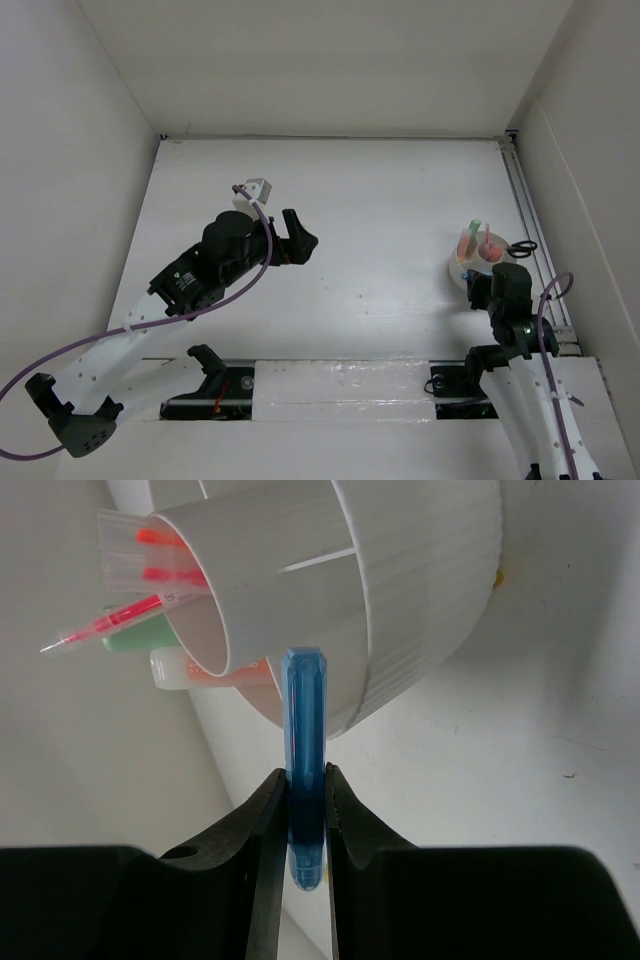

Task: Sort the stationery into containers

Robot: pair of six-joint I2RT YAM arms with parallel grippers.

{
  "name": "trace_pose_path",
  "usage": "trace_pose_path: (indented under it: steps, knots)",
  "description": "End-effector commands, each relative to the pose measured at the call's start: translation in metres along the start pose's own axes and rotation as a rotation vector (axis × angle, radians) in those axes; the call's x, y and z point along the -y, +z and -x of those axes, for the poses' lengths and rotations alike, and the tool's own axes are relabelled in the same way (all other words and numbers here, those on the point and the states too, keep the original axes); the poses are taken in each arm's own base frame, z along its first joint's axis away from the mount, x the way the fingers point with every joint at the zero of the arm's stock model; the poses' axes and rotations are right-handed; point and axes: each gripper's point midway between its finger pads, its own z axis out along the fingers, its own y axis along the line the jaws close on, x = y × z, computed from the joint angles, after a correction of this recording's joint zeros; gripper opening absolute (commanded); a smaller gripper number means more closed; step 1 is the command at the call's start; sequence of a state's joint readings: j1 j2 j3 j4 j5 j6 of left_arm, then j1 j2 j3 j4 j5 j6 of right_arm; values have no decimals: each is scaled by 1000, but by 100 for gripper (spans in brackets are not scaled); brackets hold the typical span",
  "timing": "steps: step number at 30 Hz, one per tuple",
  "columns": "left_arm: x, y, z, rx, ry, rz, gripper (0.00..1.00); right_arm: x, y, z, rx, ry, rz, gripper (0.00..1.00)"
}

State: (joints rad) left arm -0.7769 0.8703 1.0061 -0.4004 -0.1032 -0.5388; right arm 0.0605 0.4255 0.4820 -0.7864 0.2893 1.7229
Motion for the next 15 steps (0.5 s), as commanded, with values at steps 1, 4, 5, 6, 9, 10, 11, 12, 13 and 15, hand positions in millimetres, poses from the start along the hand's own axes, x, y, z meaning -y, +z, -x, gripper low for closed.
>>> trace_pose_path:
  steps: [1,4,5,6,9,10,11,12,13,15]
  knots:
    - [4,-1,10,36,-2,-15,100,-18,3,-8,-35,16,94,0]
    - [4,-1,10,36,-2,-15,100,-22,6,-13,-49,7,99,0]
    - [4,-1,10,36,-2,-15,100,-21,7,-13,-48,4,90,0]
    - [4,-1,10,36,-2,-15,100,-22,8,-13,-48,5,92,0]
    - [3,-1,11,41,-2,-8,100,-25,9,-16,-57,3,87,0]
    - [3,-1,11,41,-2,-8,100,-25,10,-14,-46,4,89,0]
    - [2,-1,11,41,7,-8,100,-28,9,-14,-48,6,98,0]
    - [1,-1,9,34,8,-3,100,-28,9,-14,-48,15,98,0]
    - [1,-1,9,34,8,-3,100,-28,9,-14,-48,16,98,0]
    - [1,-1,9,34,8,-3,100,-29,10,-13,-40,36,99,0]
